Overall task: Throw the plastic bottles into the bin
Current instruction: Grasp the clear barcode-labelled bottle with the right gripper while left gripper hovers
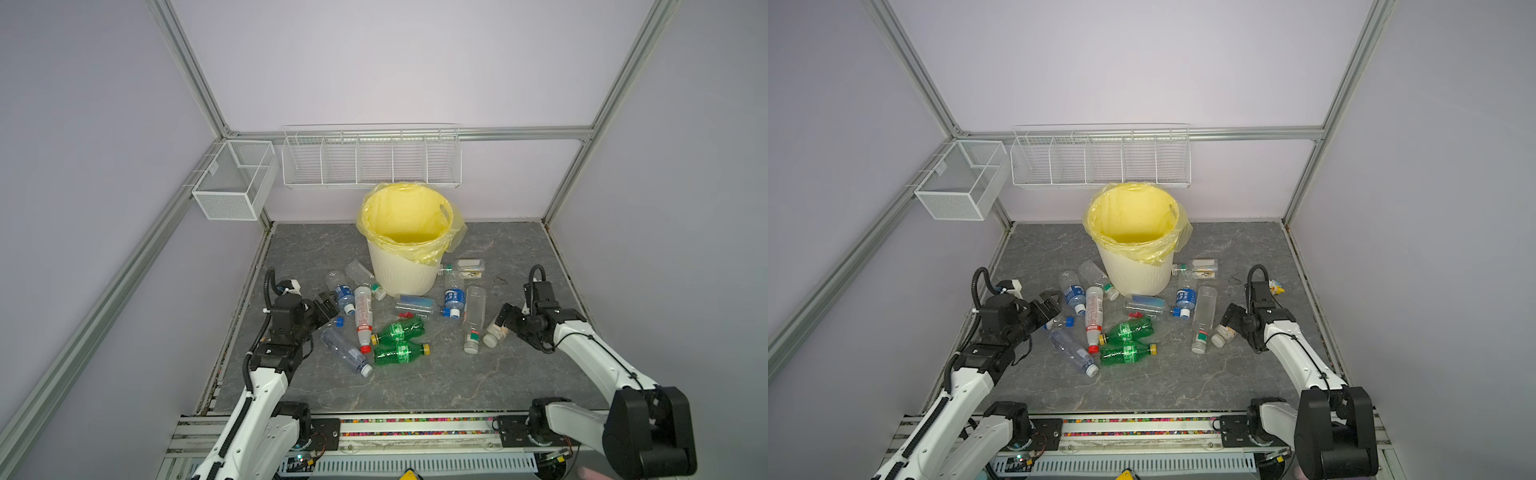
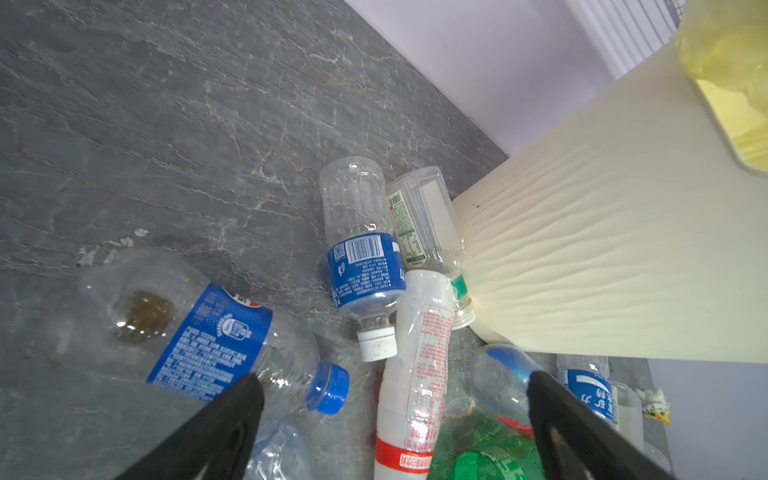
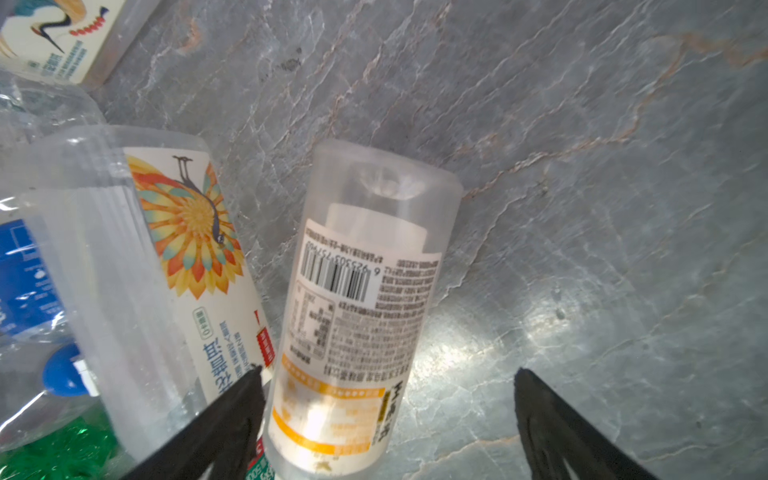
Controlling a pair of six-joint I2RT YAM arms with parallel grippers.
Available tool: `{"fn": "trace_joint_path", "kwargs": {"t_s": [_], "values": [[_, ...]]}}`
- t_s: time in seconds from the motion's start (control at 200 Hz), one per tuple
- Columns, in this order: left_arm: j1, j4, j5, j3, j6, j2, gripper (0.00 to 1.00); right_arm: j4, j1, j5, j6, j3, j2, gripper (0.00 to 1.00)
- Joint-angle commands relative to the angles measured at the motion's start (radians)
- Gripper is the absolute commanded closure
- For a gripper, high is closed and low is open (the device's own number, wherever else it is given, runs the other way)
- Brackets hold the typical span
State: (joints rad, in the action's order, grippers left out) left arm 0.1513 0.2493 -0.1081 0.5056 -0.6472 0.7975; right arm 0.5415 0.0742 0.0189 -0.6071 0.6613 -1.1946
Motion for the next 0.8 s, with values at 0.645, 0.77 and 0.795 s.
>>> {"fn": "trace_joint_path", "kwargs": {"t_s": [0.645, 0.77, 0.795], "values": [[0.005, 0.034, -0.018, -0.005, -0.002, 0.002, 0.01, -0.1, 0.008, -0.02, -0.016, -0.014, -0.172, 0.36], [0.005, 0.041, -0.018, -0.001, -0.004, 0.002, 0.01, -0.084, 0.007, -0.021, -0.006, -0.019, -0.15, 0.43], [0.005, 0.044, -0.018, 0.0, -0.003, 0.001, 0.01, -0.081, 0.006, -0.022, -0.005, -0.02, -0.144, 0.43]]}}
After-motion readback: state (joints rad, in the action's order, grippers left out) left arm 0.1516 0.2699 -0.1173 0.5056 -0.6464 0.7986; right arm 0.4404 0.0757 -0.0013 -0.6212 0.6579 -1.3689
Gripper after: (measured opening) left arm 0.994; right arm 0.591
